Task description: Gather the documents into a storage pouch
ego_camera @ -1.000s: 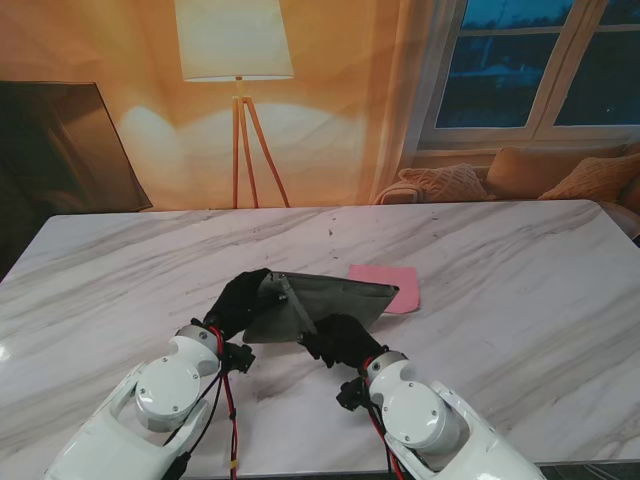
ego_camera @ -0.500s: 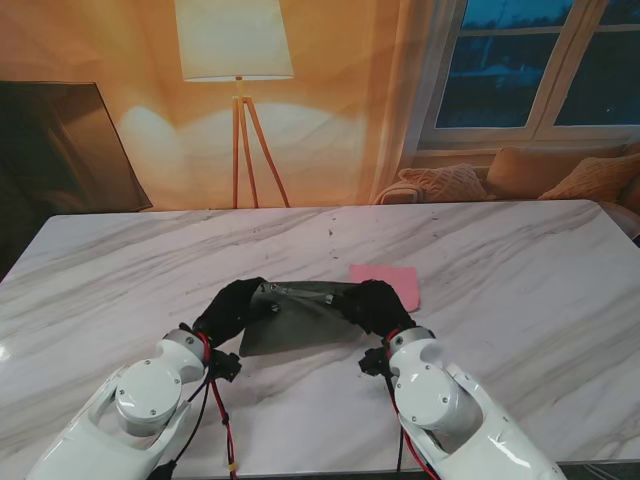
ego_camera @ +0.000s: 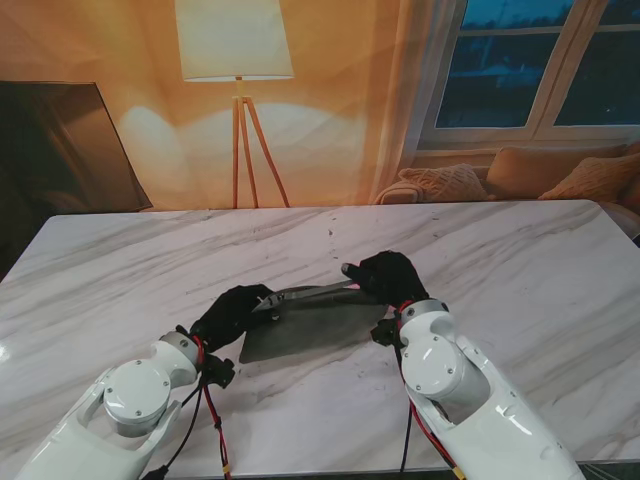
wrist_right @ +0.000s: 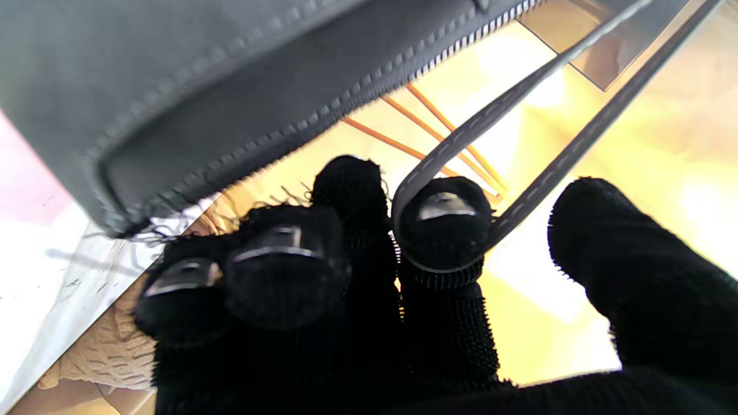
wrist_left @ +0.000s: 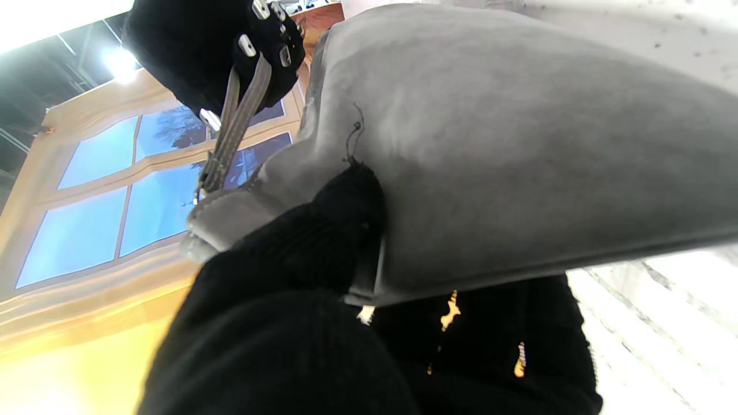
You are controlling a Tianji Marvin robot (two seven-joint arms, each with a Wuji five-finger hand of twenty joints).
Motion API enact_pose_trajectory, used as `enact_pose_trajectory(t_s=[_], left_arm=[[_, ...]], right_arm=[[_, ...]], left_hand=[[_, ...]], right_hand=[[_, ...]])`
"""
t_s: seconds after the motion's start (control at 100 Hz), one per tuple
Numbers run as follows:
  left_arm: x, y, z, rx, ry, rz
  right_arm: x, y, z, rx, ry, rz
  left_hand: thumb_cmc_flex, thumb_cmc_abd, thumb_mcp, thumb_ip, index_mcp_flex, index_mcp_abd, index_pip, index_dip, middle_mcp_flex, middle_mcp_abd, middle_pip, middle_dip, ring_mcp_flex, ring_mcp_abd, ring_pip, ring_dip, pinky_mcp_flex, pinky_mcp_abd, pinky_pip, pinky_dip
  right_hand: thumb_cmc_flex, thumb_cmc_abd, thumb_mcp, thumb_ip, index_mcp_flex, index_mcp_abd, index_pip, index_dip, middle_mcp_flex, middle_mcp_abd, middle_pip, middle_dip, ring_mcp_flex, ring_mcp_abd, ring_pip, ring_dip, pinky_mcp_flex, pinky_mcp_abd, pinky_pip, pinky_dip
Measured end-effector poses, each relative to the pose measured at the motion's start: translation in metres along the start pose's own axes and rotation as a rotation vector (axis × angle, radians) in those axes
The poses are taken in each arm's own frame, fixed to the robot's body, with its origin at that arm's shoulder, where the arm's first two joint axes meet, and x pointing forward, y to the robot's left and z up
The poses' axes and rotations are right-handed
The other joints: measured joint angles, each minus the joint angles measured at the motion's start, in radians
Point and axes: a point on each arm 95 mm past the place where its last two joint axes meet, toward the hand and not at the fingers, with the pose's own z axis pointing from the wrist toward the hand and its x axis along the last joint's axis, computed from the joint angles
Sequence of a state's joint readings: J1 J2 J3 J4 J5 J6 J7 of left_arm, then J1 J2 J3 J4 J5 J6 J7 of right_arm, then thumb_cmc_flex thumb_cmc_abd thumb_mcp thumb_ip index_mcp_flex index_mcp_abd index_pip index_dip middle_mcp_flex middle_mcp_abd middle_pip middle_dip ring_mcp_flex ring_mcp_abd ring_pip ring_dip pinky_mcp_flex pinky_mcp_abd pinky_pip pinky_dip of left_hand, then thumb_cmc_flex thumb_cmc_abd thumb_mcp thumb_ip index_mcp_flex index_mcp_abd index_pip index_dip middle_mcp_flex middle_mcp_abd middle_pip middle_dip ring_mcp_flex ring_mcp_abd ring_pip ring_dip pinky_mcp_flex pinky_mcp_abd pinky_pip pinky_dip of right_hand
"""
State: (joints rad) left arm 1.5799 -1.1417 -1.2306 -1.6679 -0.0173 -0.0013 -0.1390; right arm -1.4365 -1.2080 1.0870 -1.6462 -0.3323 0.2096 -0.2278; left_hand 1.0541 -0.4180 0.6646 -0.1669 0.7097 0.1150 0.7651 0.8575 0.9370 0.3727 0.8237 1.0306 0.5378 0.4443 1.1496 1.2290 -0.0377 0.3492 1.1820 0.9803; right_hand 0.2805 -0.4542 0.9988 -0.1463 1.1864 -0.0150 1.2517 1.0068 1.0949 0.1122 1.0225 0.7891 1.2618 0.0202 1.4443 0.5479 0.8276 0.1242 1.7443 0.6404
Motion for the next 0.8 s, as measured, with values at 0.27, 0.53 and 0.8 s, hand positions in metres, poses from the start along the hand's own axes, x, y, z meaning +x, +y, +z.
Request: enact_pose_trajectory(t_s=[0.27,0.53,0.8], left_arm=[[-0.002,-0.002,-0.003,-0.016,0.003,-0.011],[-0.001,-0.006,-0.008,0.0,0.012,-0.014],[0.0,-0.016,-0.016,0.051,0.016,0.019]], right_arm=[[0.001,0.01,0.011,-0.035,-0.014,-0.017],[-0.008,0.017,0.017,-0.071,-0.049,-0.026],[-0.019,0.025,0.017,-0.099,-0.073,-0.045]], left_hand=[[-0.001,0.0,0.0,0.0,0.0,0.002,0.0,0.013,0.0,0.003,0.025,0.022,0.0,0.002,0.01,0.01,0.0,0.0,0.0,0.002],[-0.001,0.0,0.0,0.0,0.0,0.002,0.0,0.015,0.0,0.003,0.027,0.024,0.0,0.002,0.01,0.01,0.0,0.0,0.0,0.003],[-0.001,0.0,0.0,0.0,0.001,0.002,0.0,0.019,0.0,0.003,0.027,0.025,0.0,0.002,0.01,0.011,0.0,0.0,0.0,0.003]], right_hand=[[0.0,0.0,-0.005,0.001,0.0,0.003,0.001,0.0,0.0,0.0,0.0,0.0,0.0,0.0,0.0,-0.002,0.0,0.0,0.0,0.0],[0.0,0.0,-0.005,0.001,0.0,0.003,0.001,0.0,0.0,0.0,0.001,0.0,0.0,0.0,0.0,-0.003,0.0,0.0,0.0,-0.003],[0.0,0.0,-0.005,0.001,0.001,0.001,0.001,0.0,0.0,0.0,0.001,0.0,0.0,0.0,0.0,-0.003,0.0,0.0,0.0,-0.01]])
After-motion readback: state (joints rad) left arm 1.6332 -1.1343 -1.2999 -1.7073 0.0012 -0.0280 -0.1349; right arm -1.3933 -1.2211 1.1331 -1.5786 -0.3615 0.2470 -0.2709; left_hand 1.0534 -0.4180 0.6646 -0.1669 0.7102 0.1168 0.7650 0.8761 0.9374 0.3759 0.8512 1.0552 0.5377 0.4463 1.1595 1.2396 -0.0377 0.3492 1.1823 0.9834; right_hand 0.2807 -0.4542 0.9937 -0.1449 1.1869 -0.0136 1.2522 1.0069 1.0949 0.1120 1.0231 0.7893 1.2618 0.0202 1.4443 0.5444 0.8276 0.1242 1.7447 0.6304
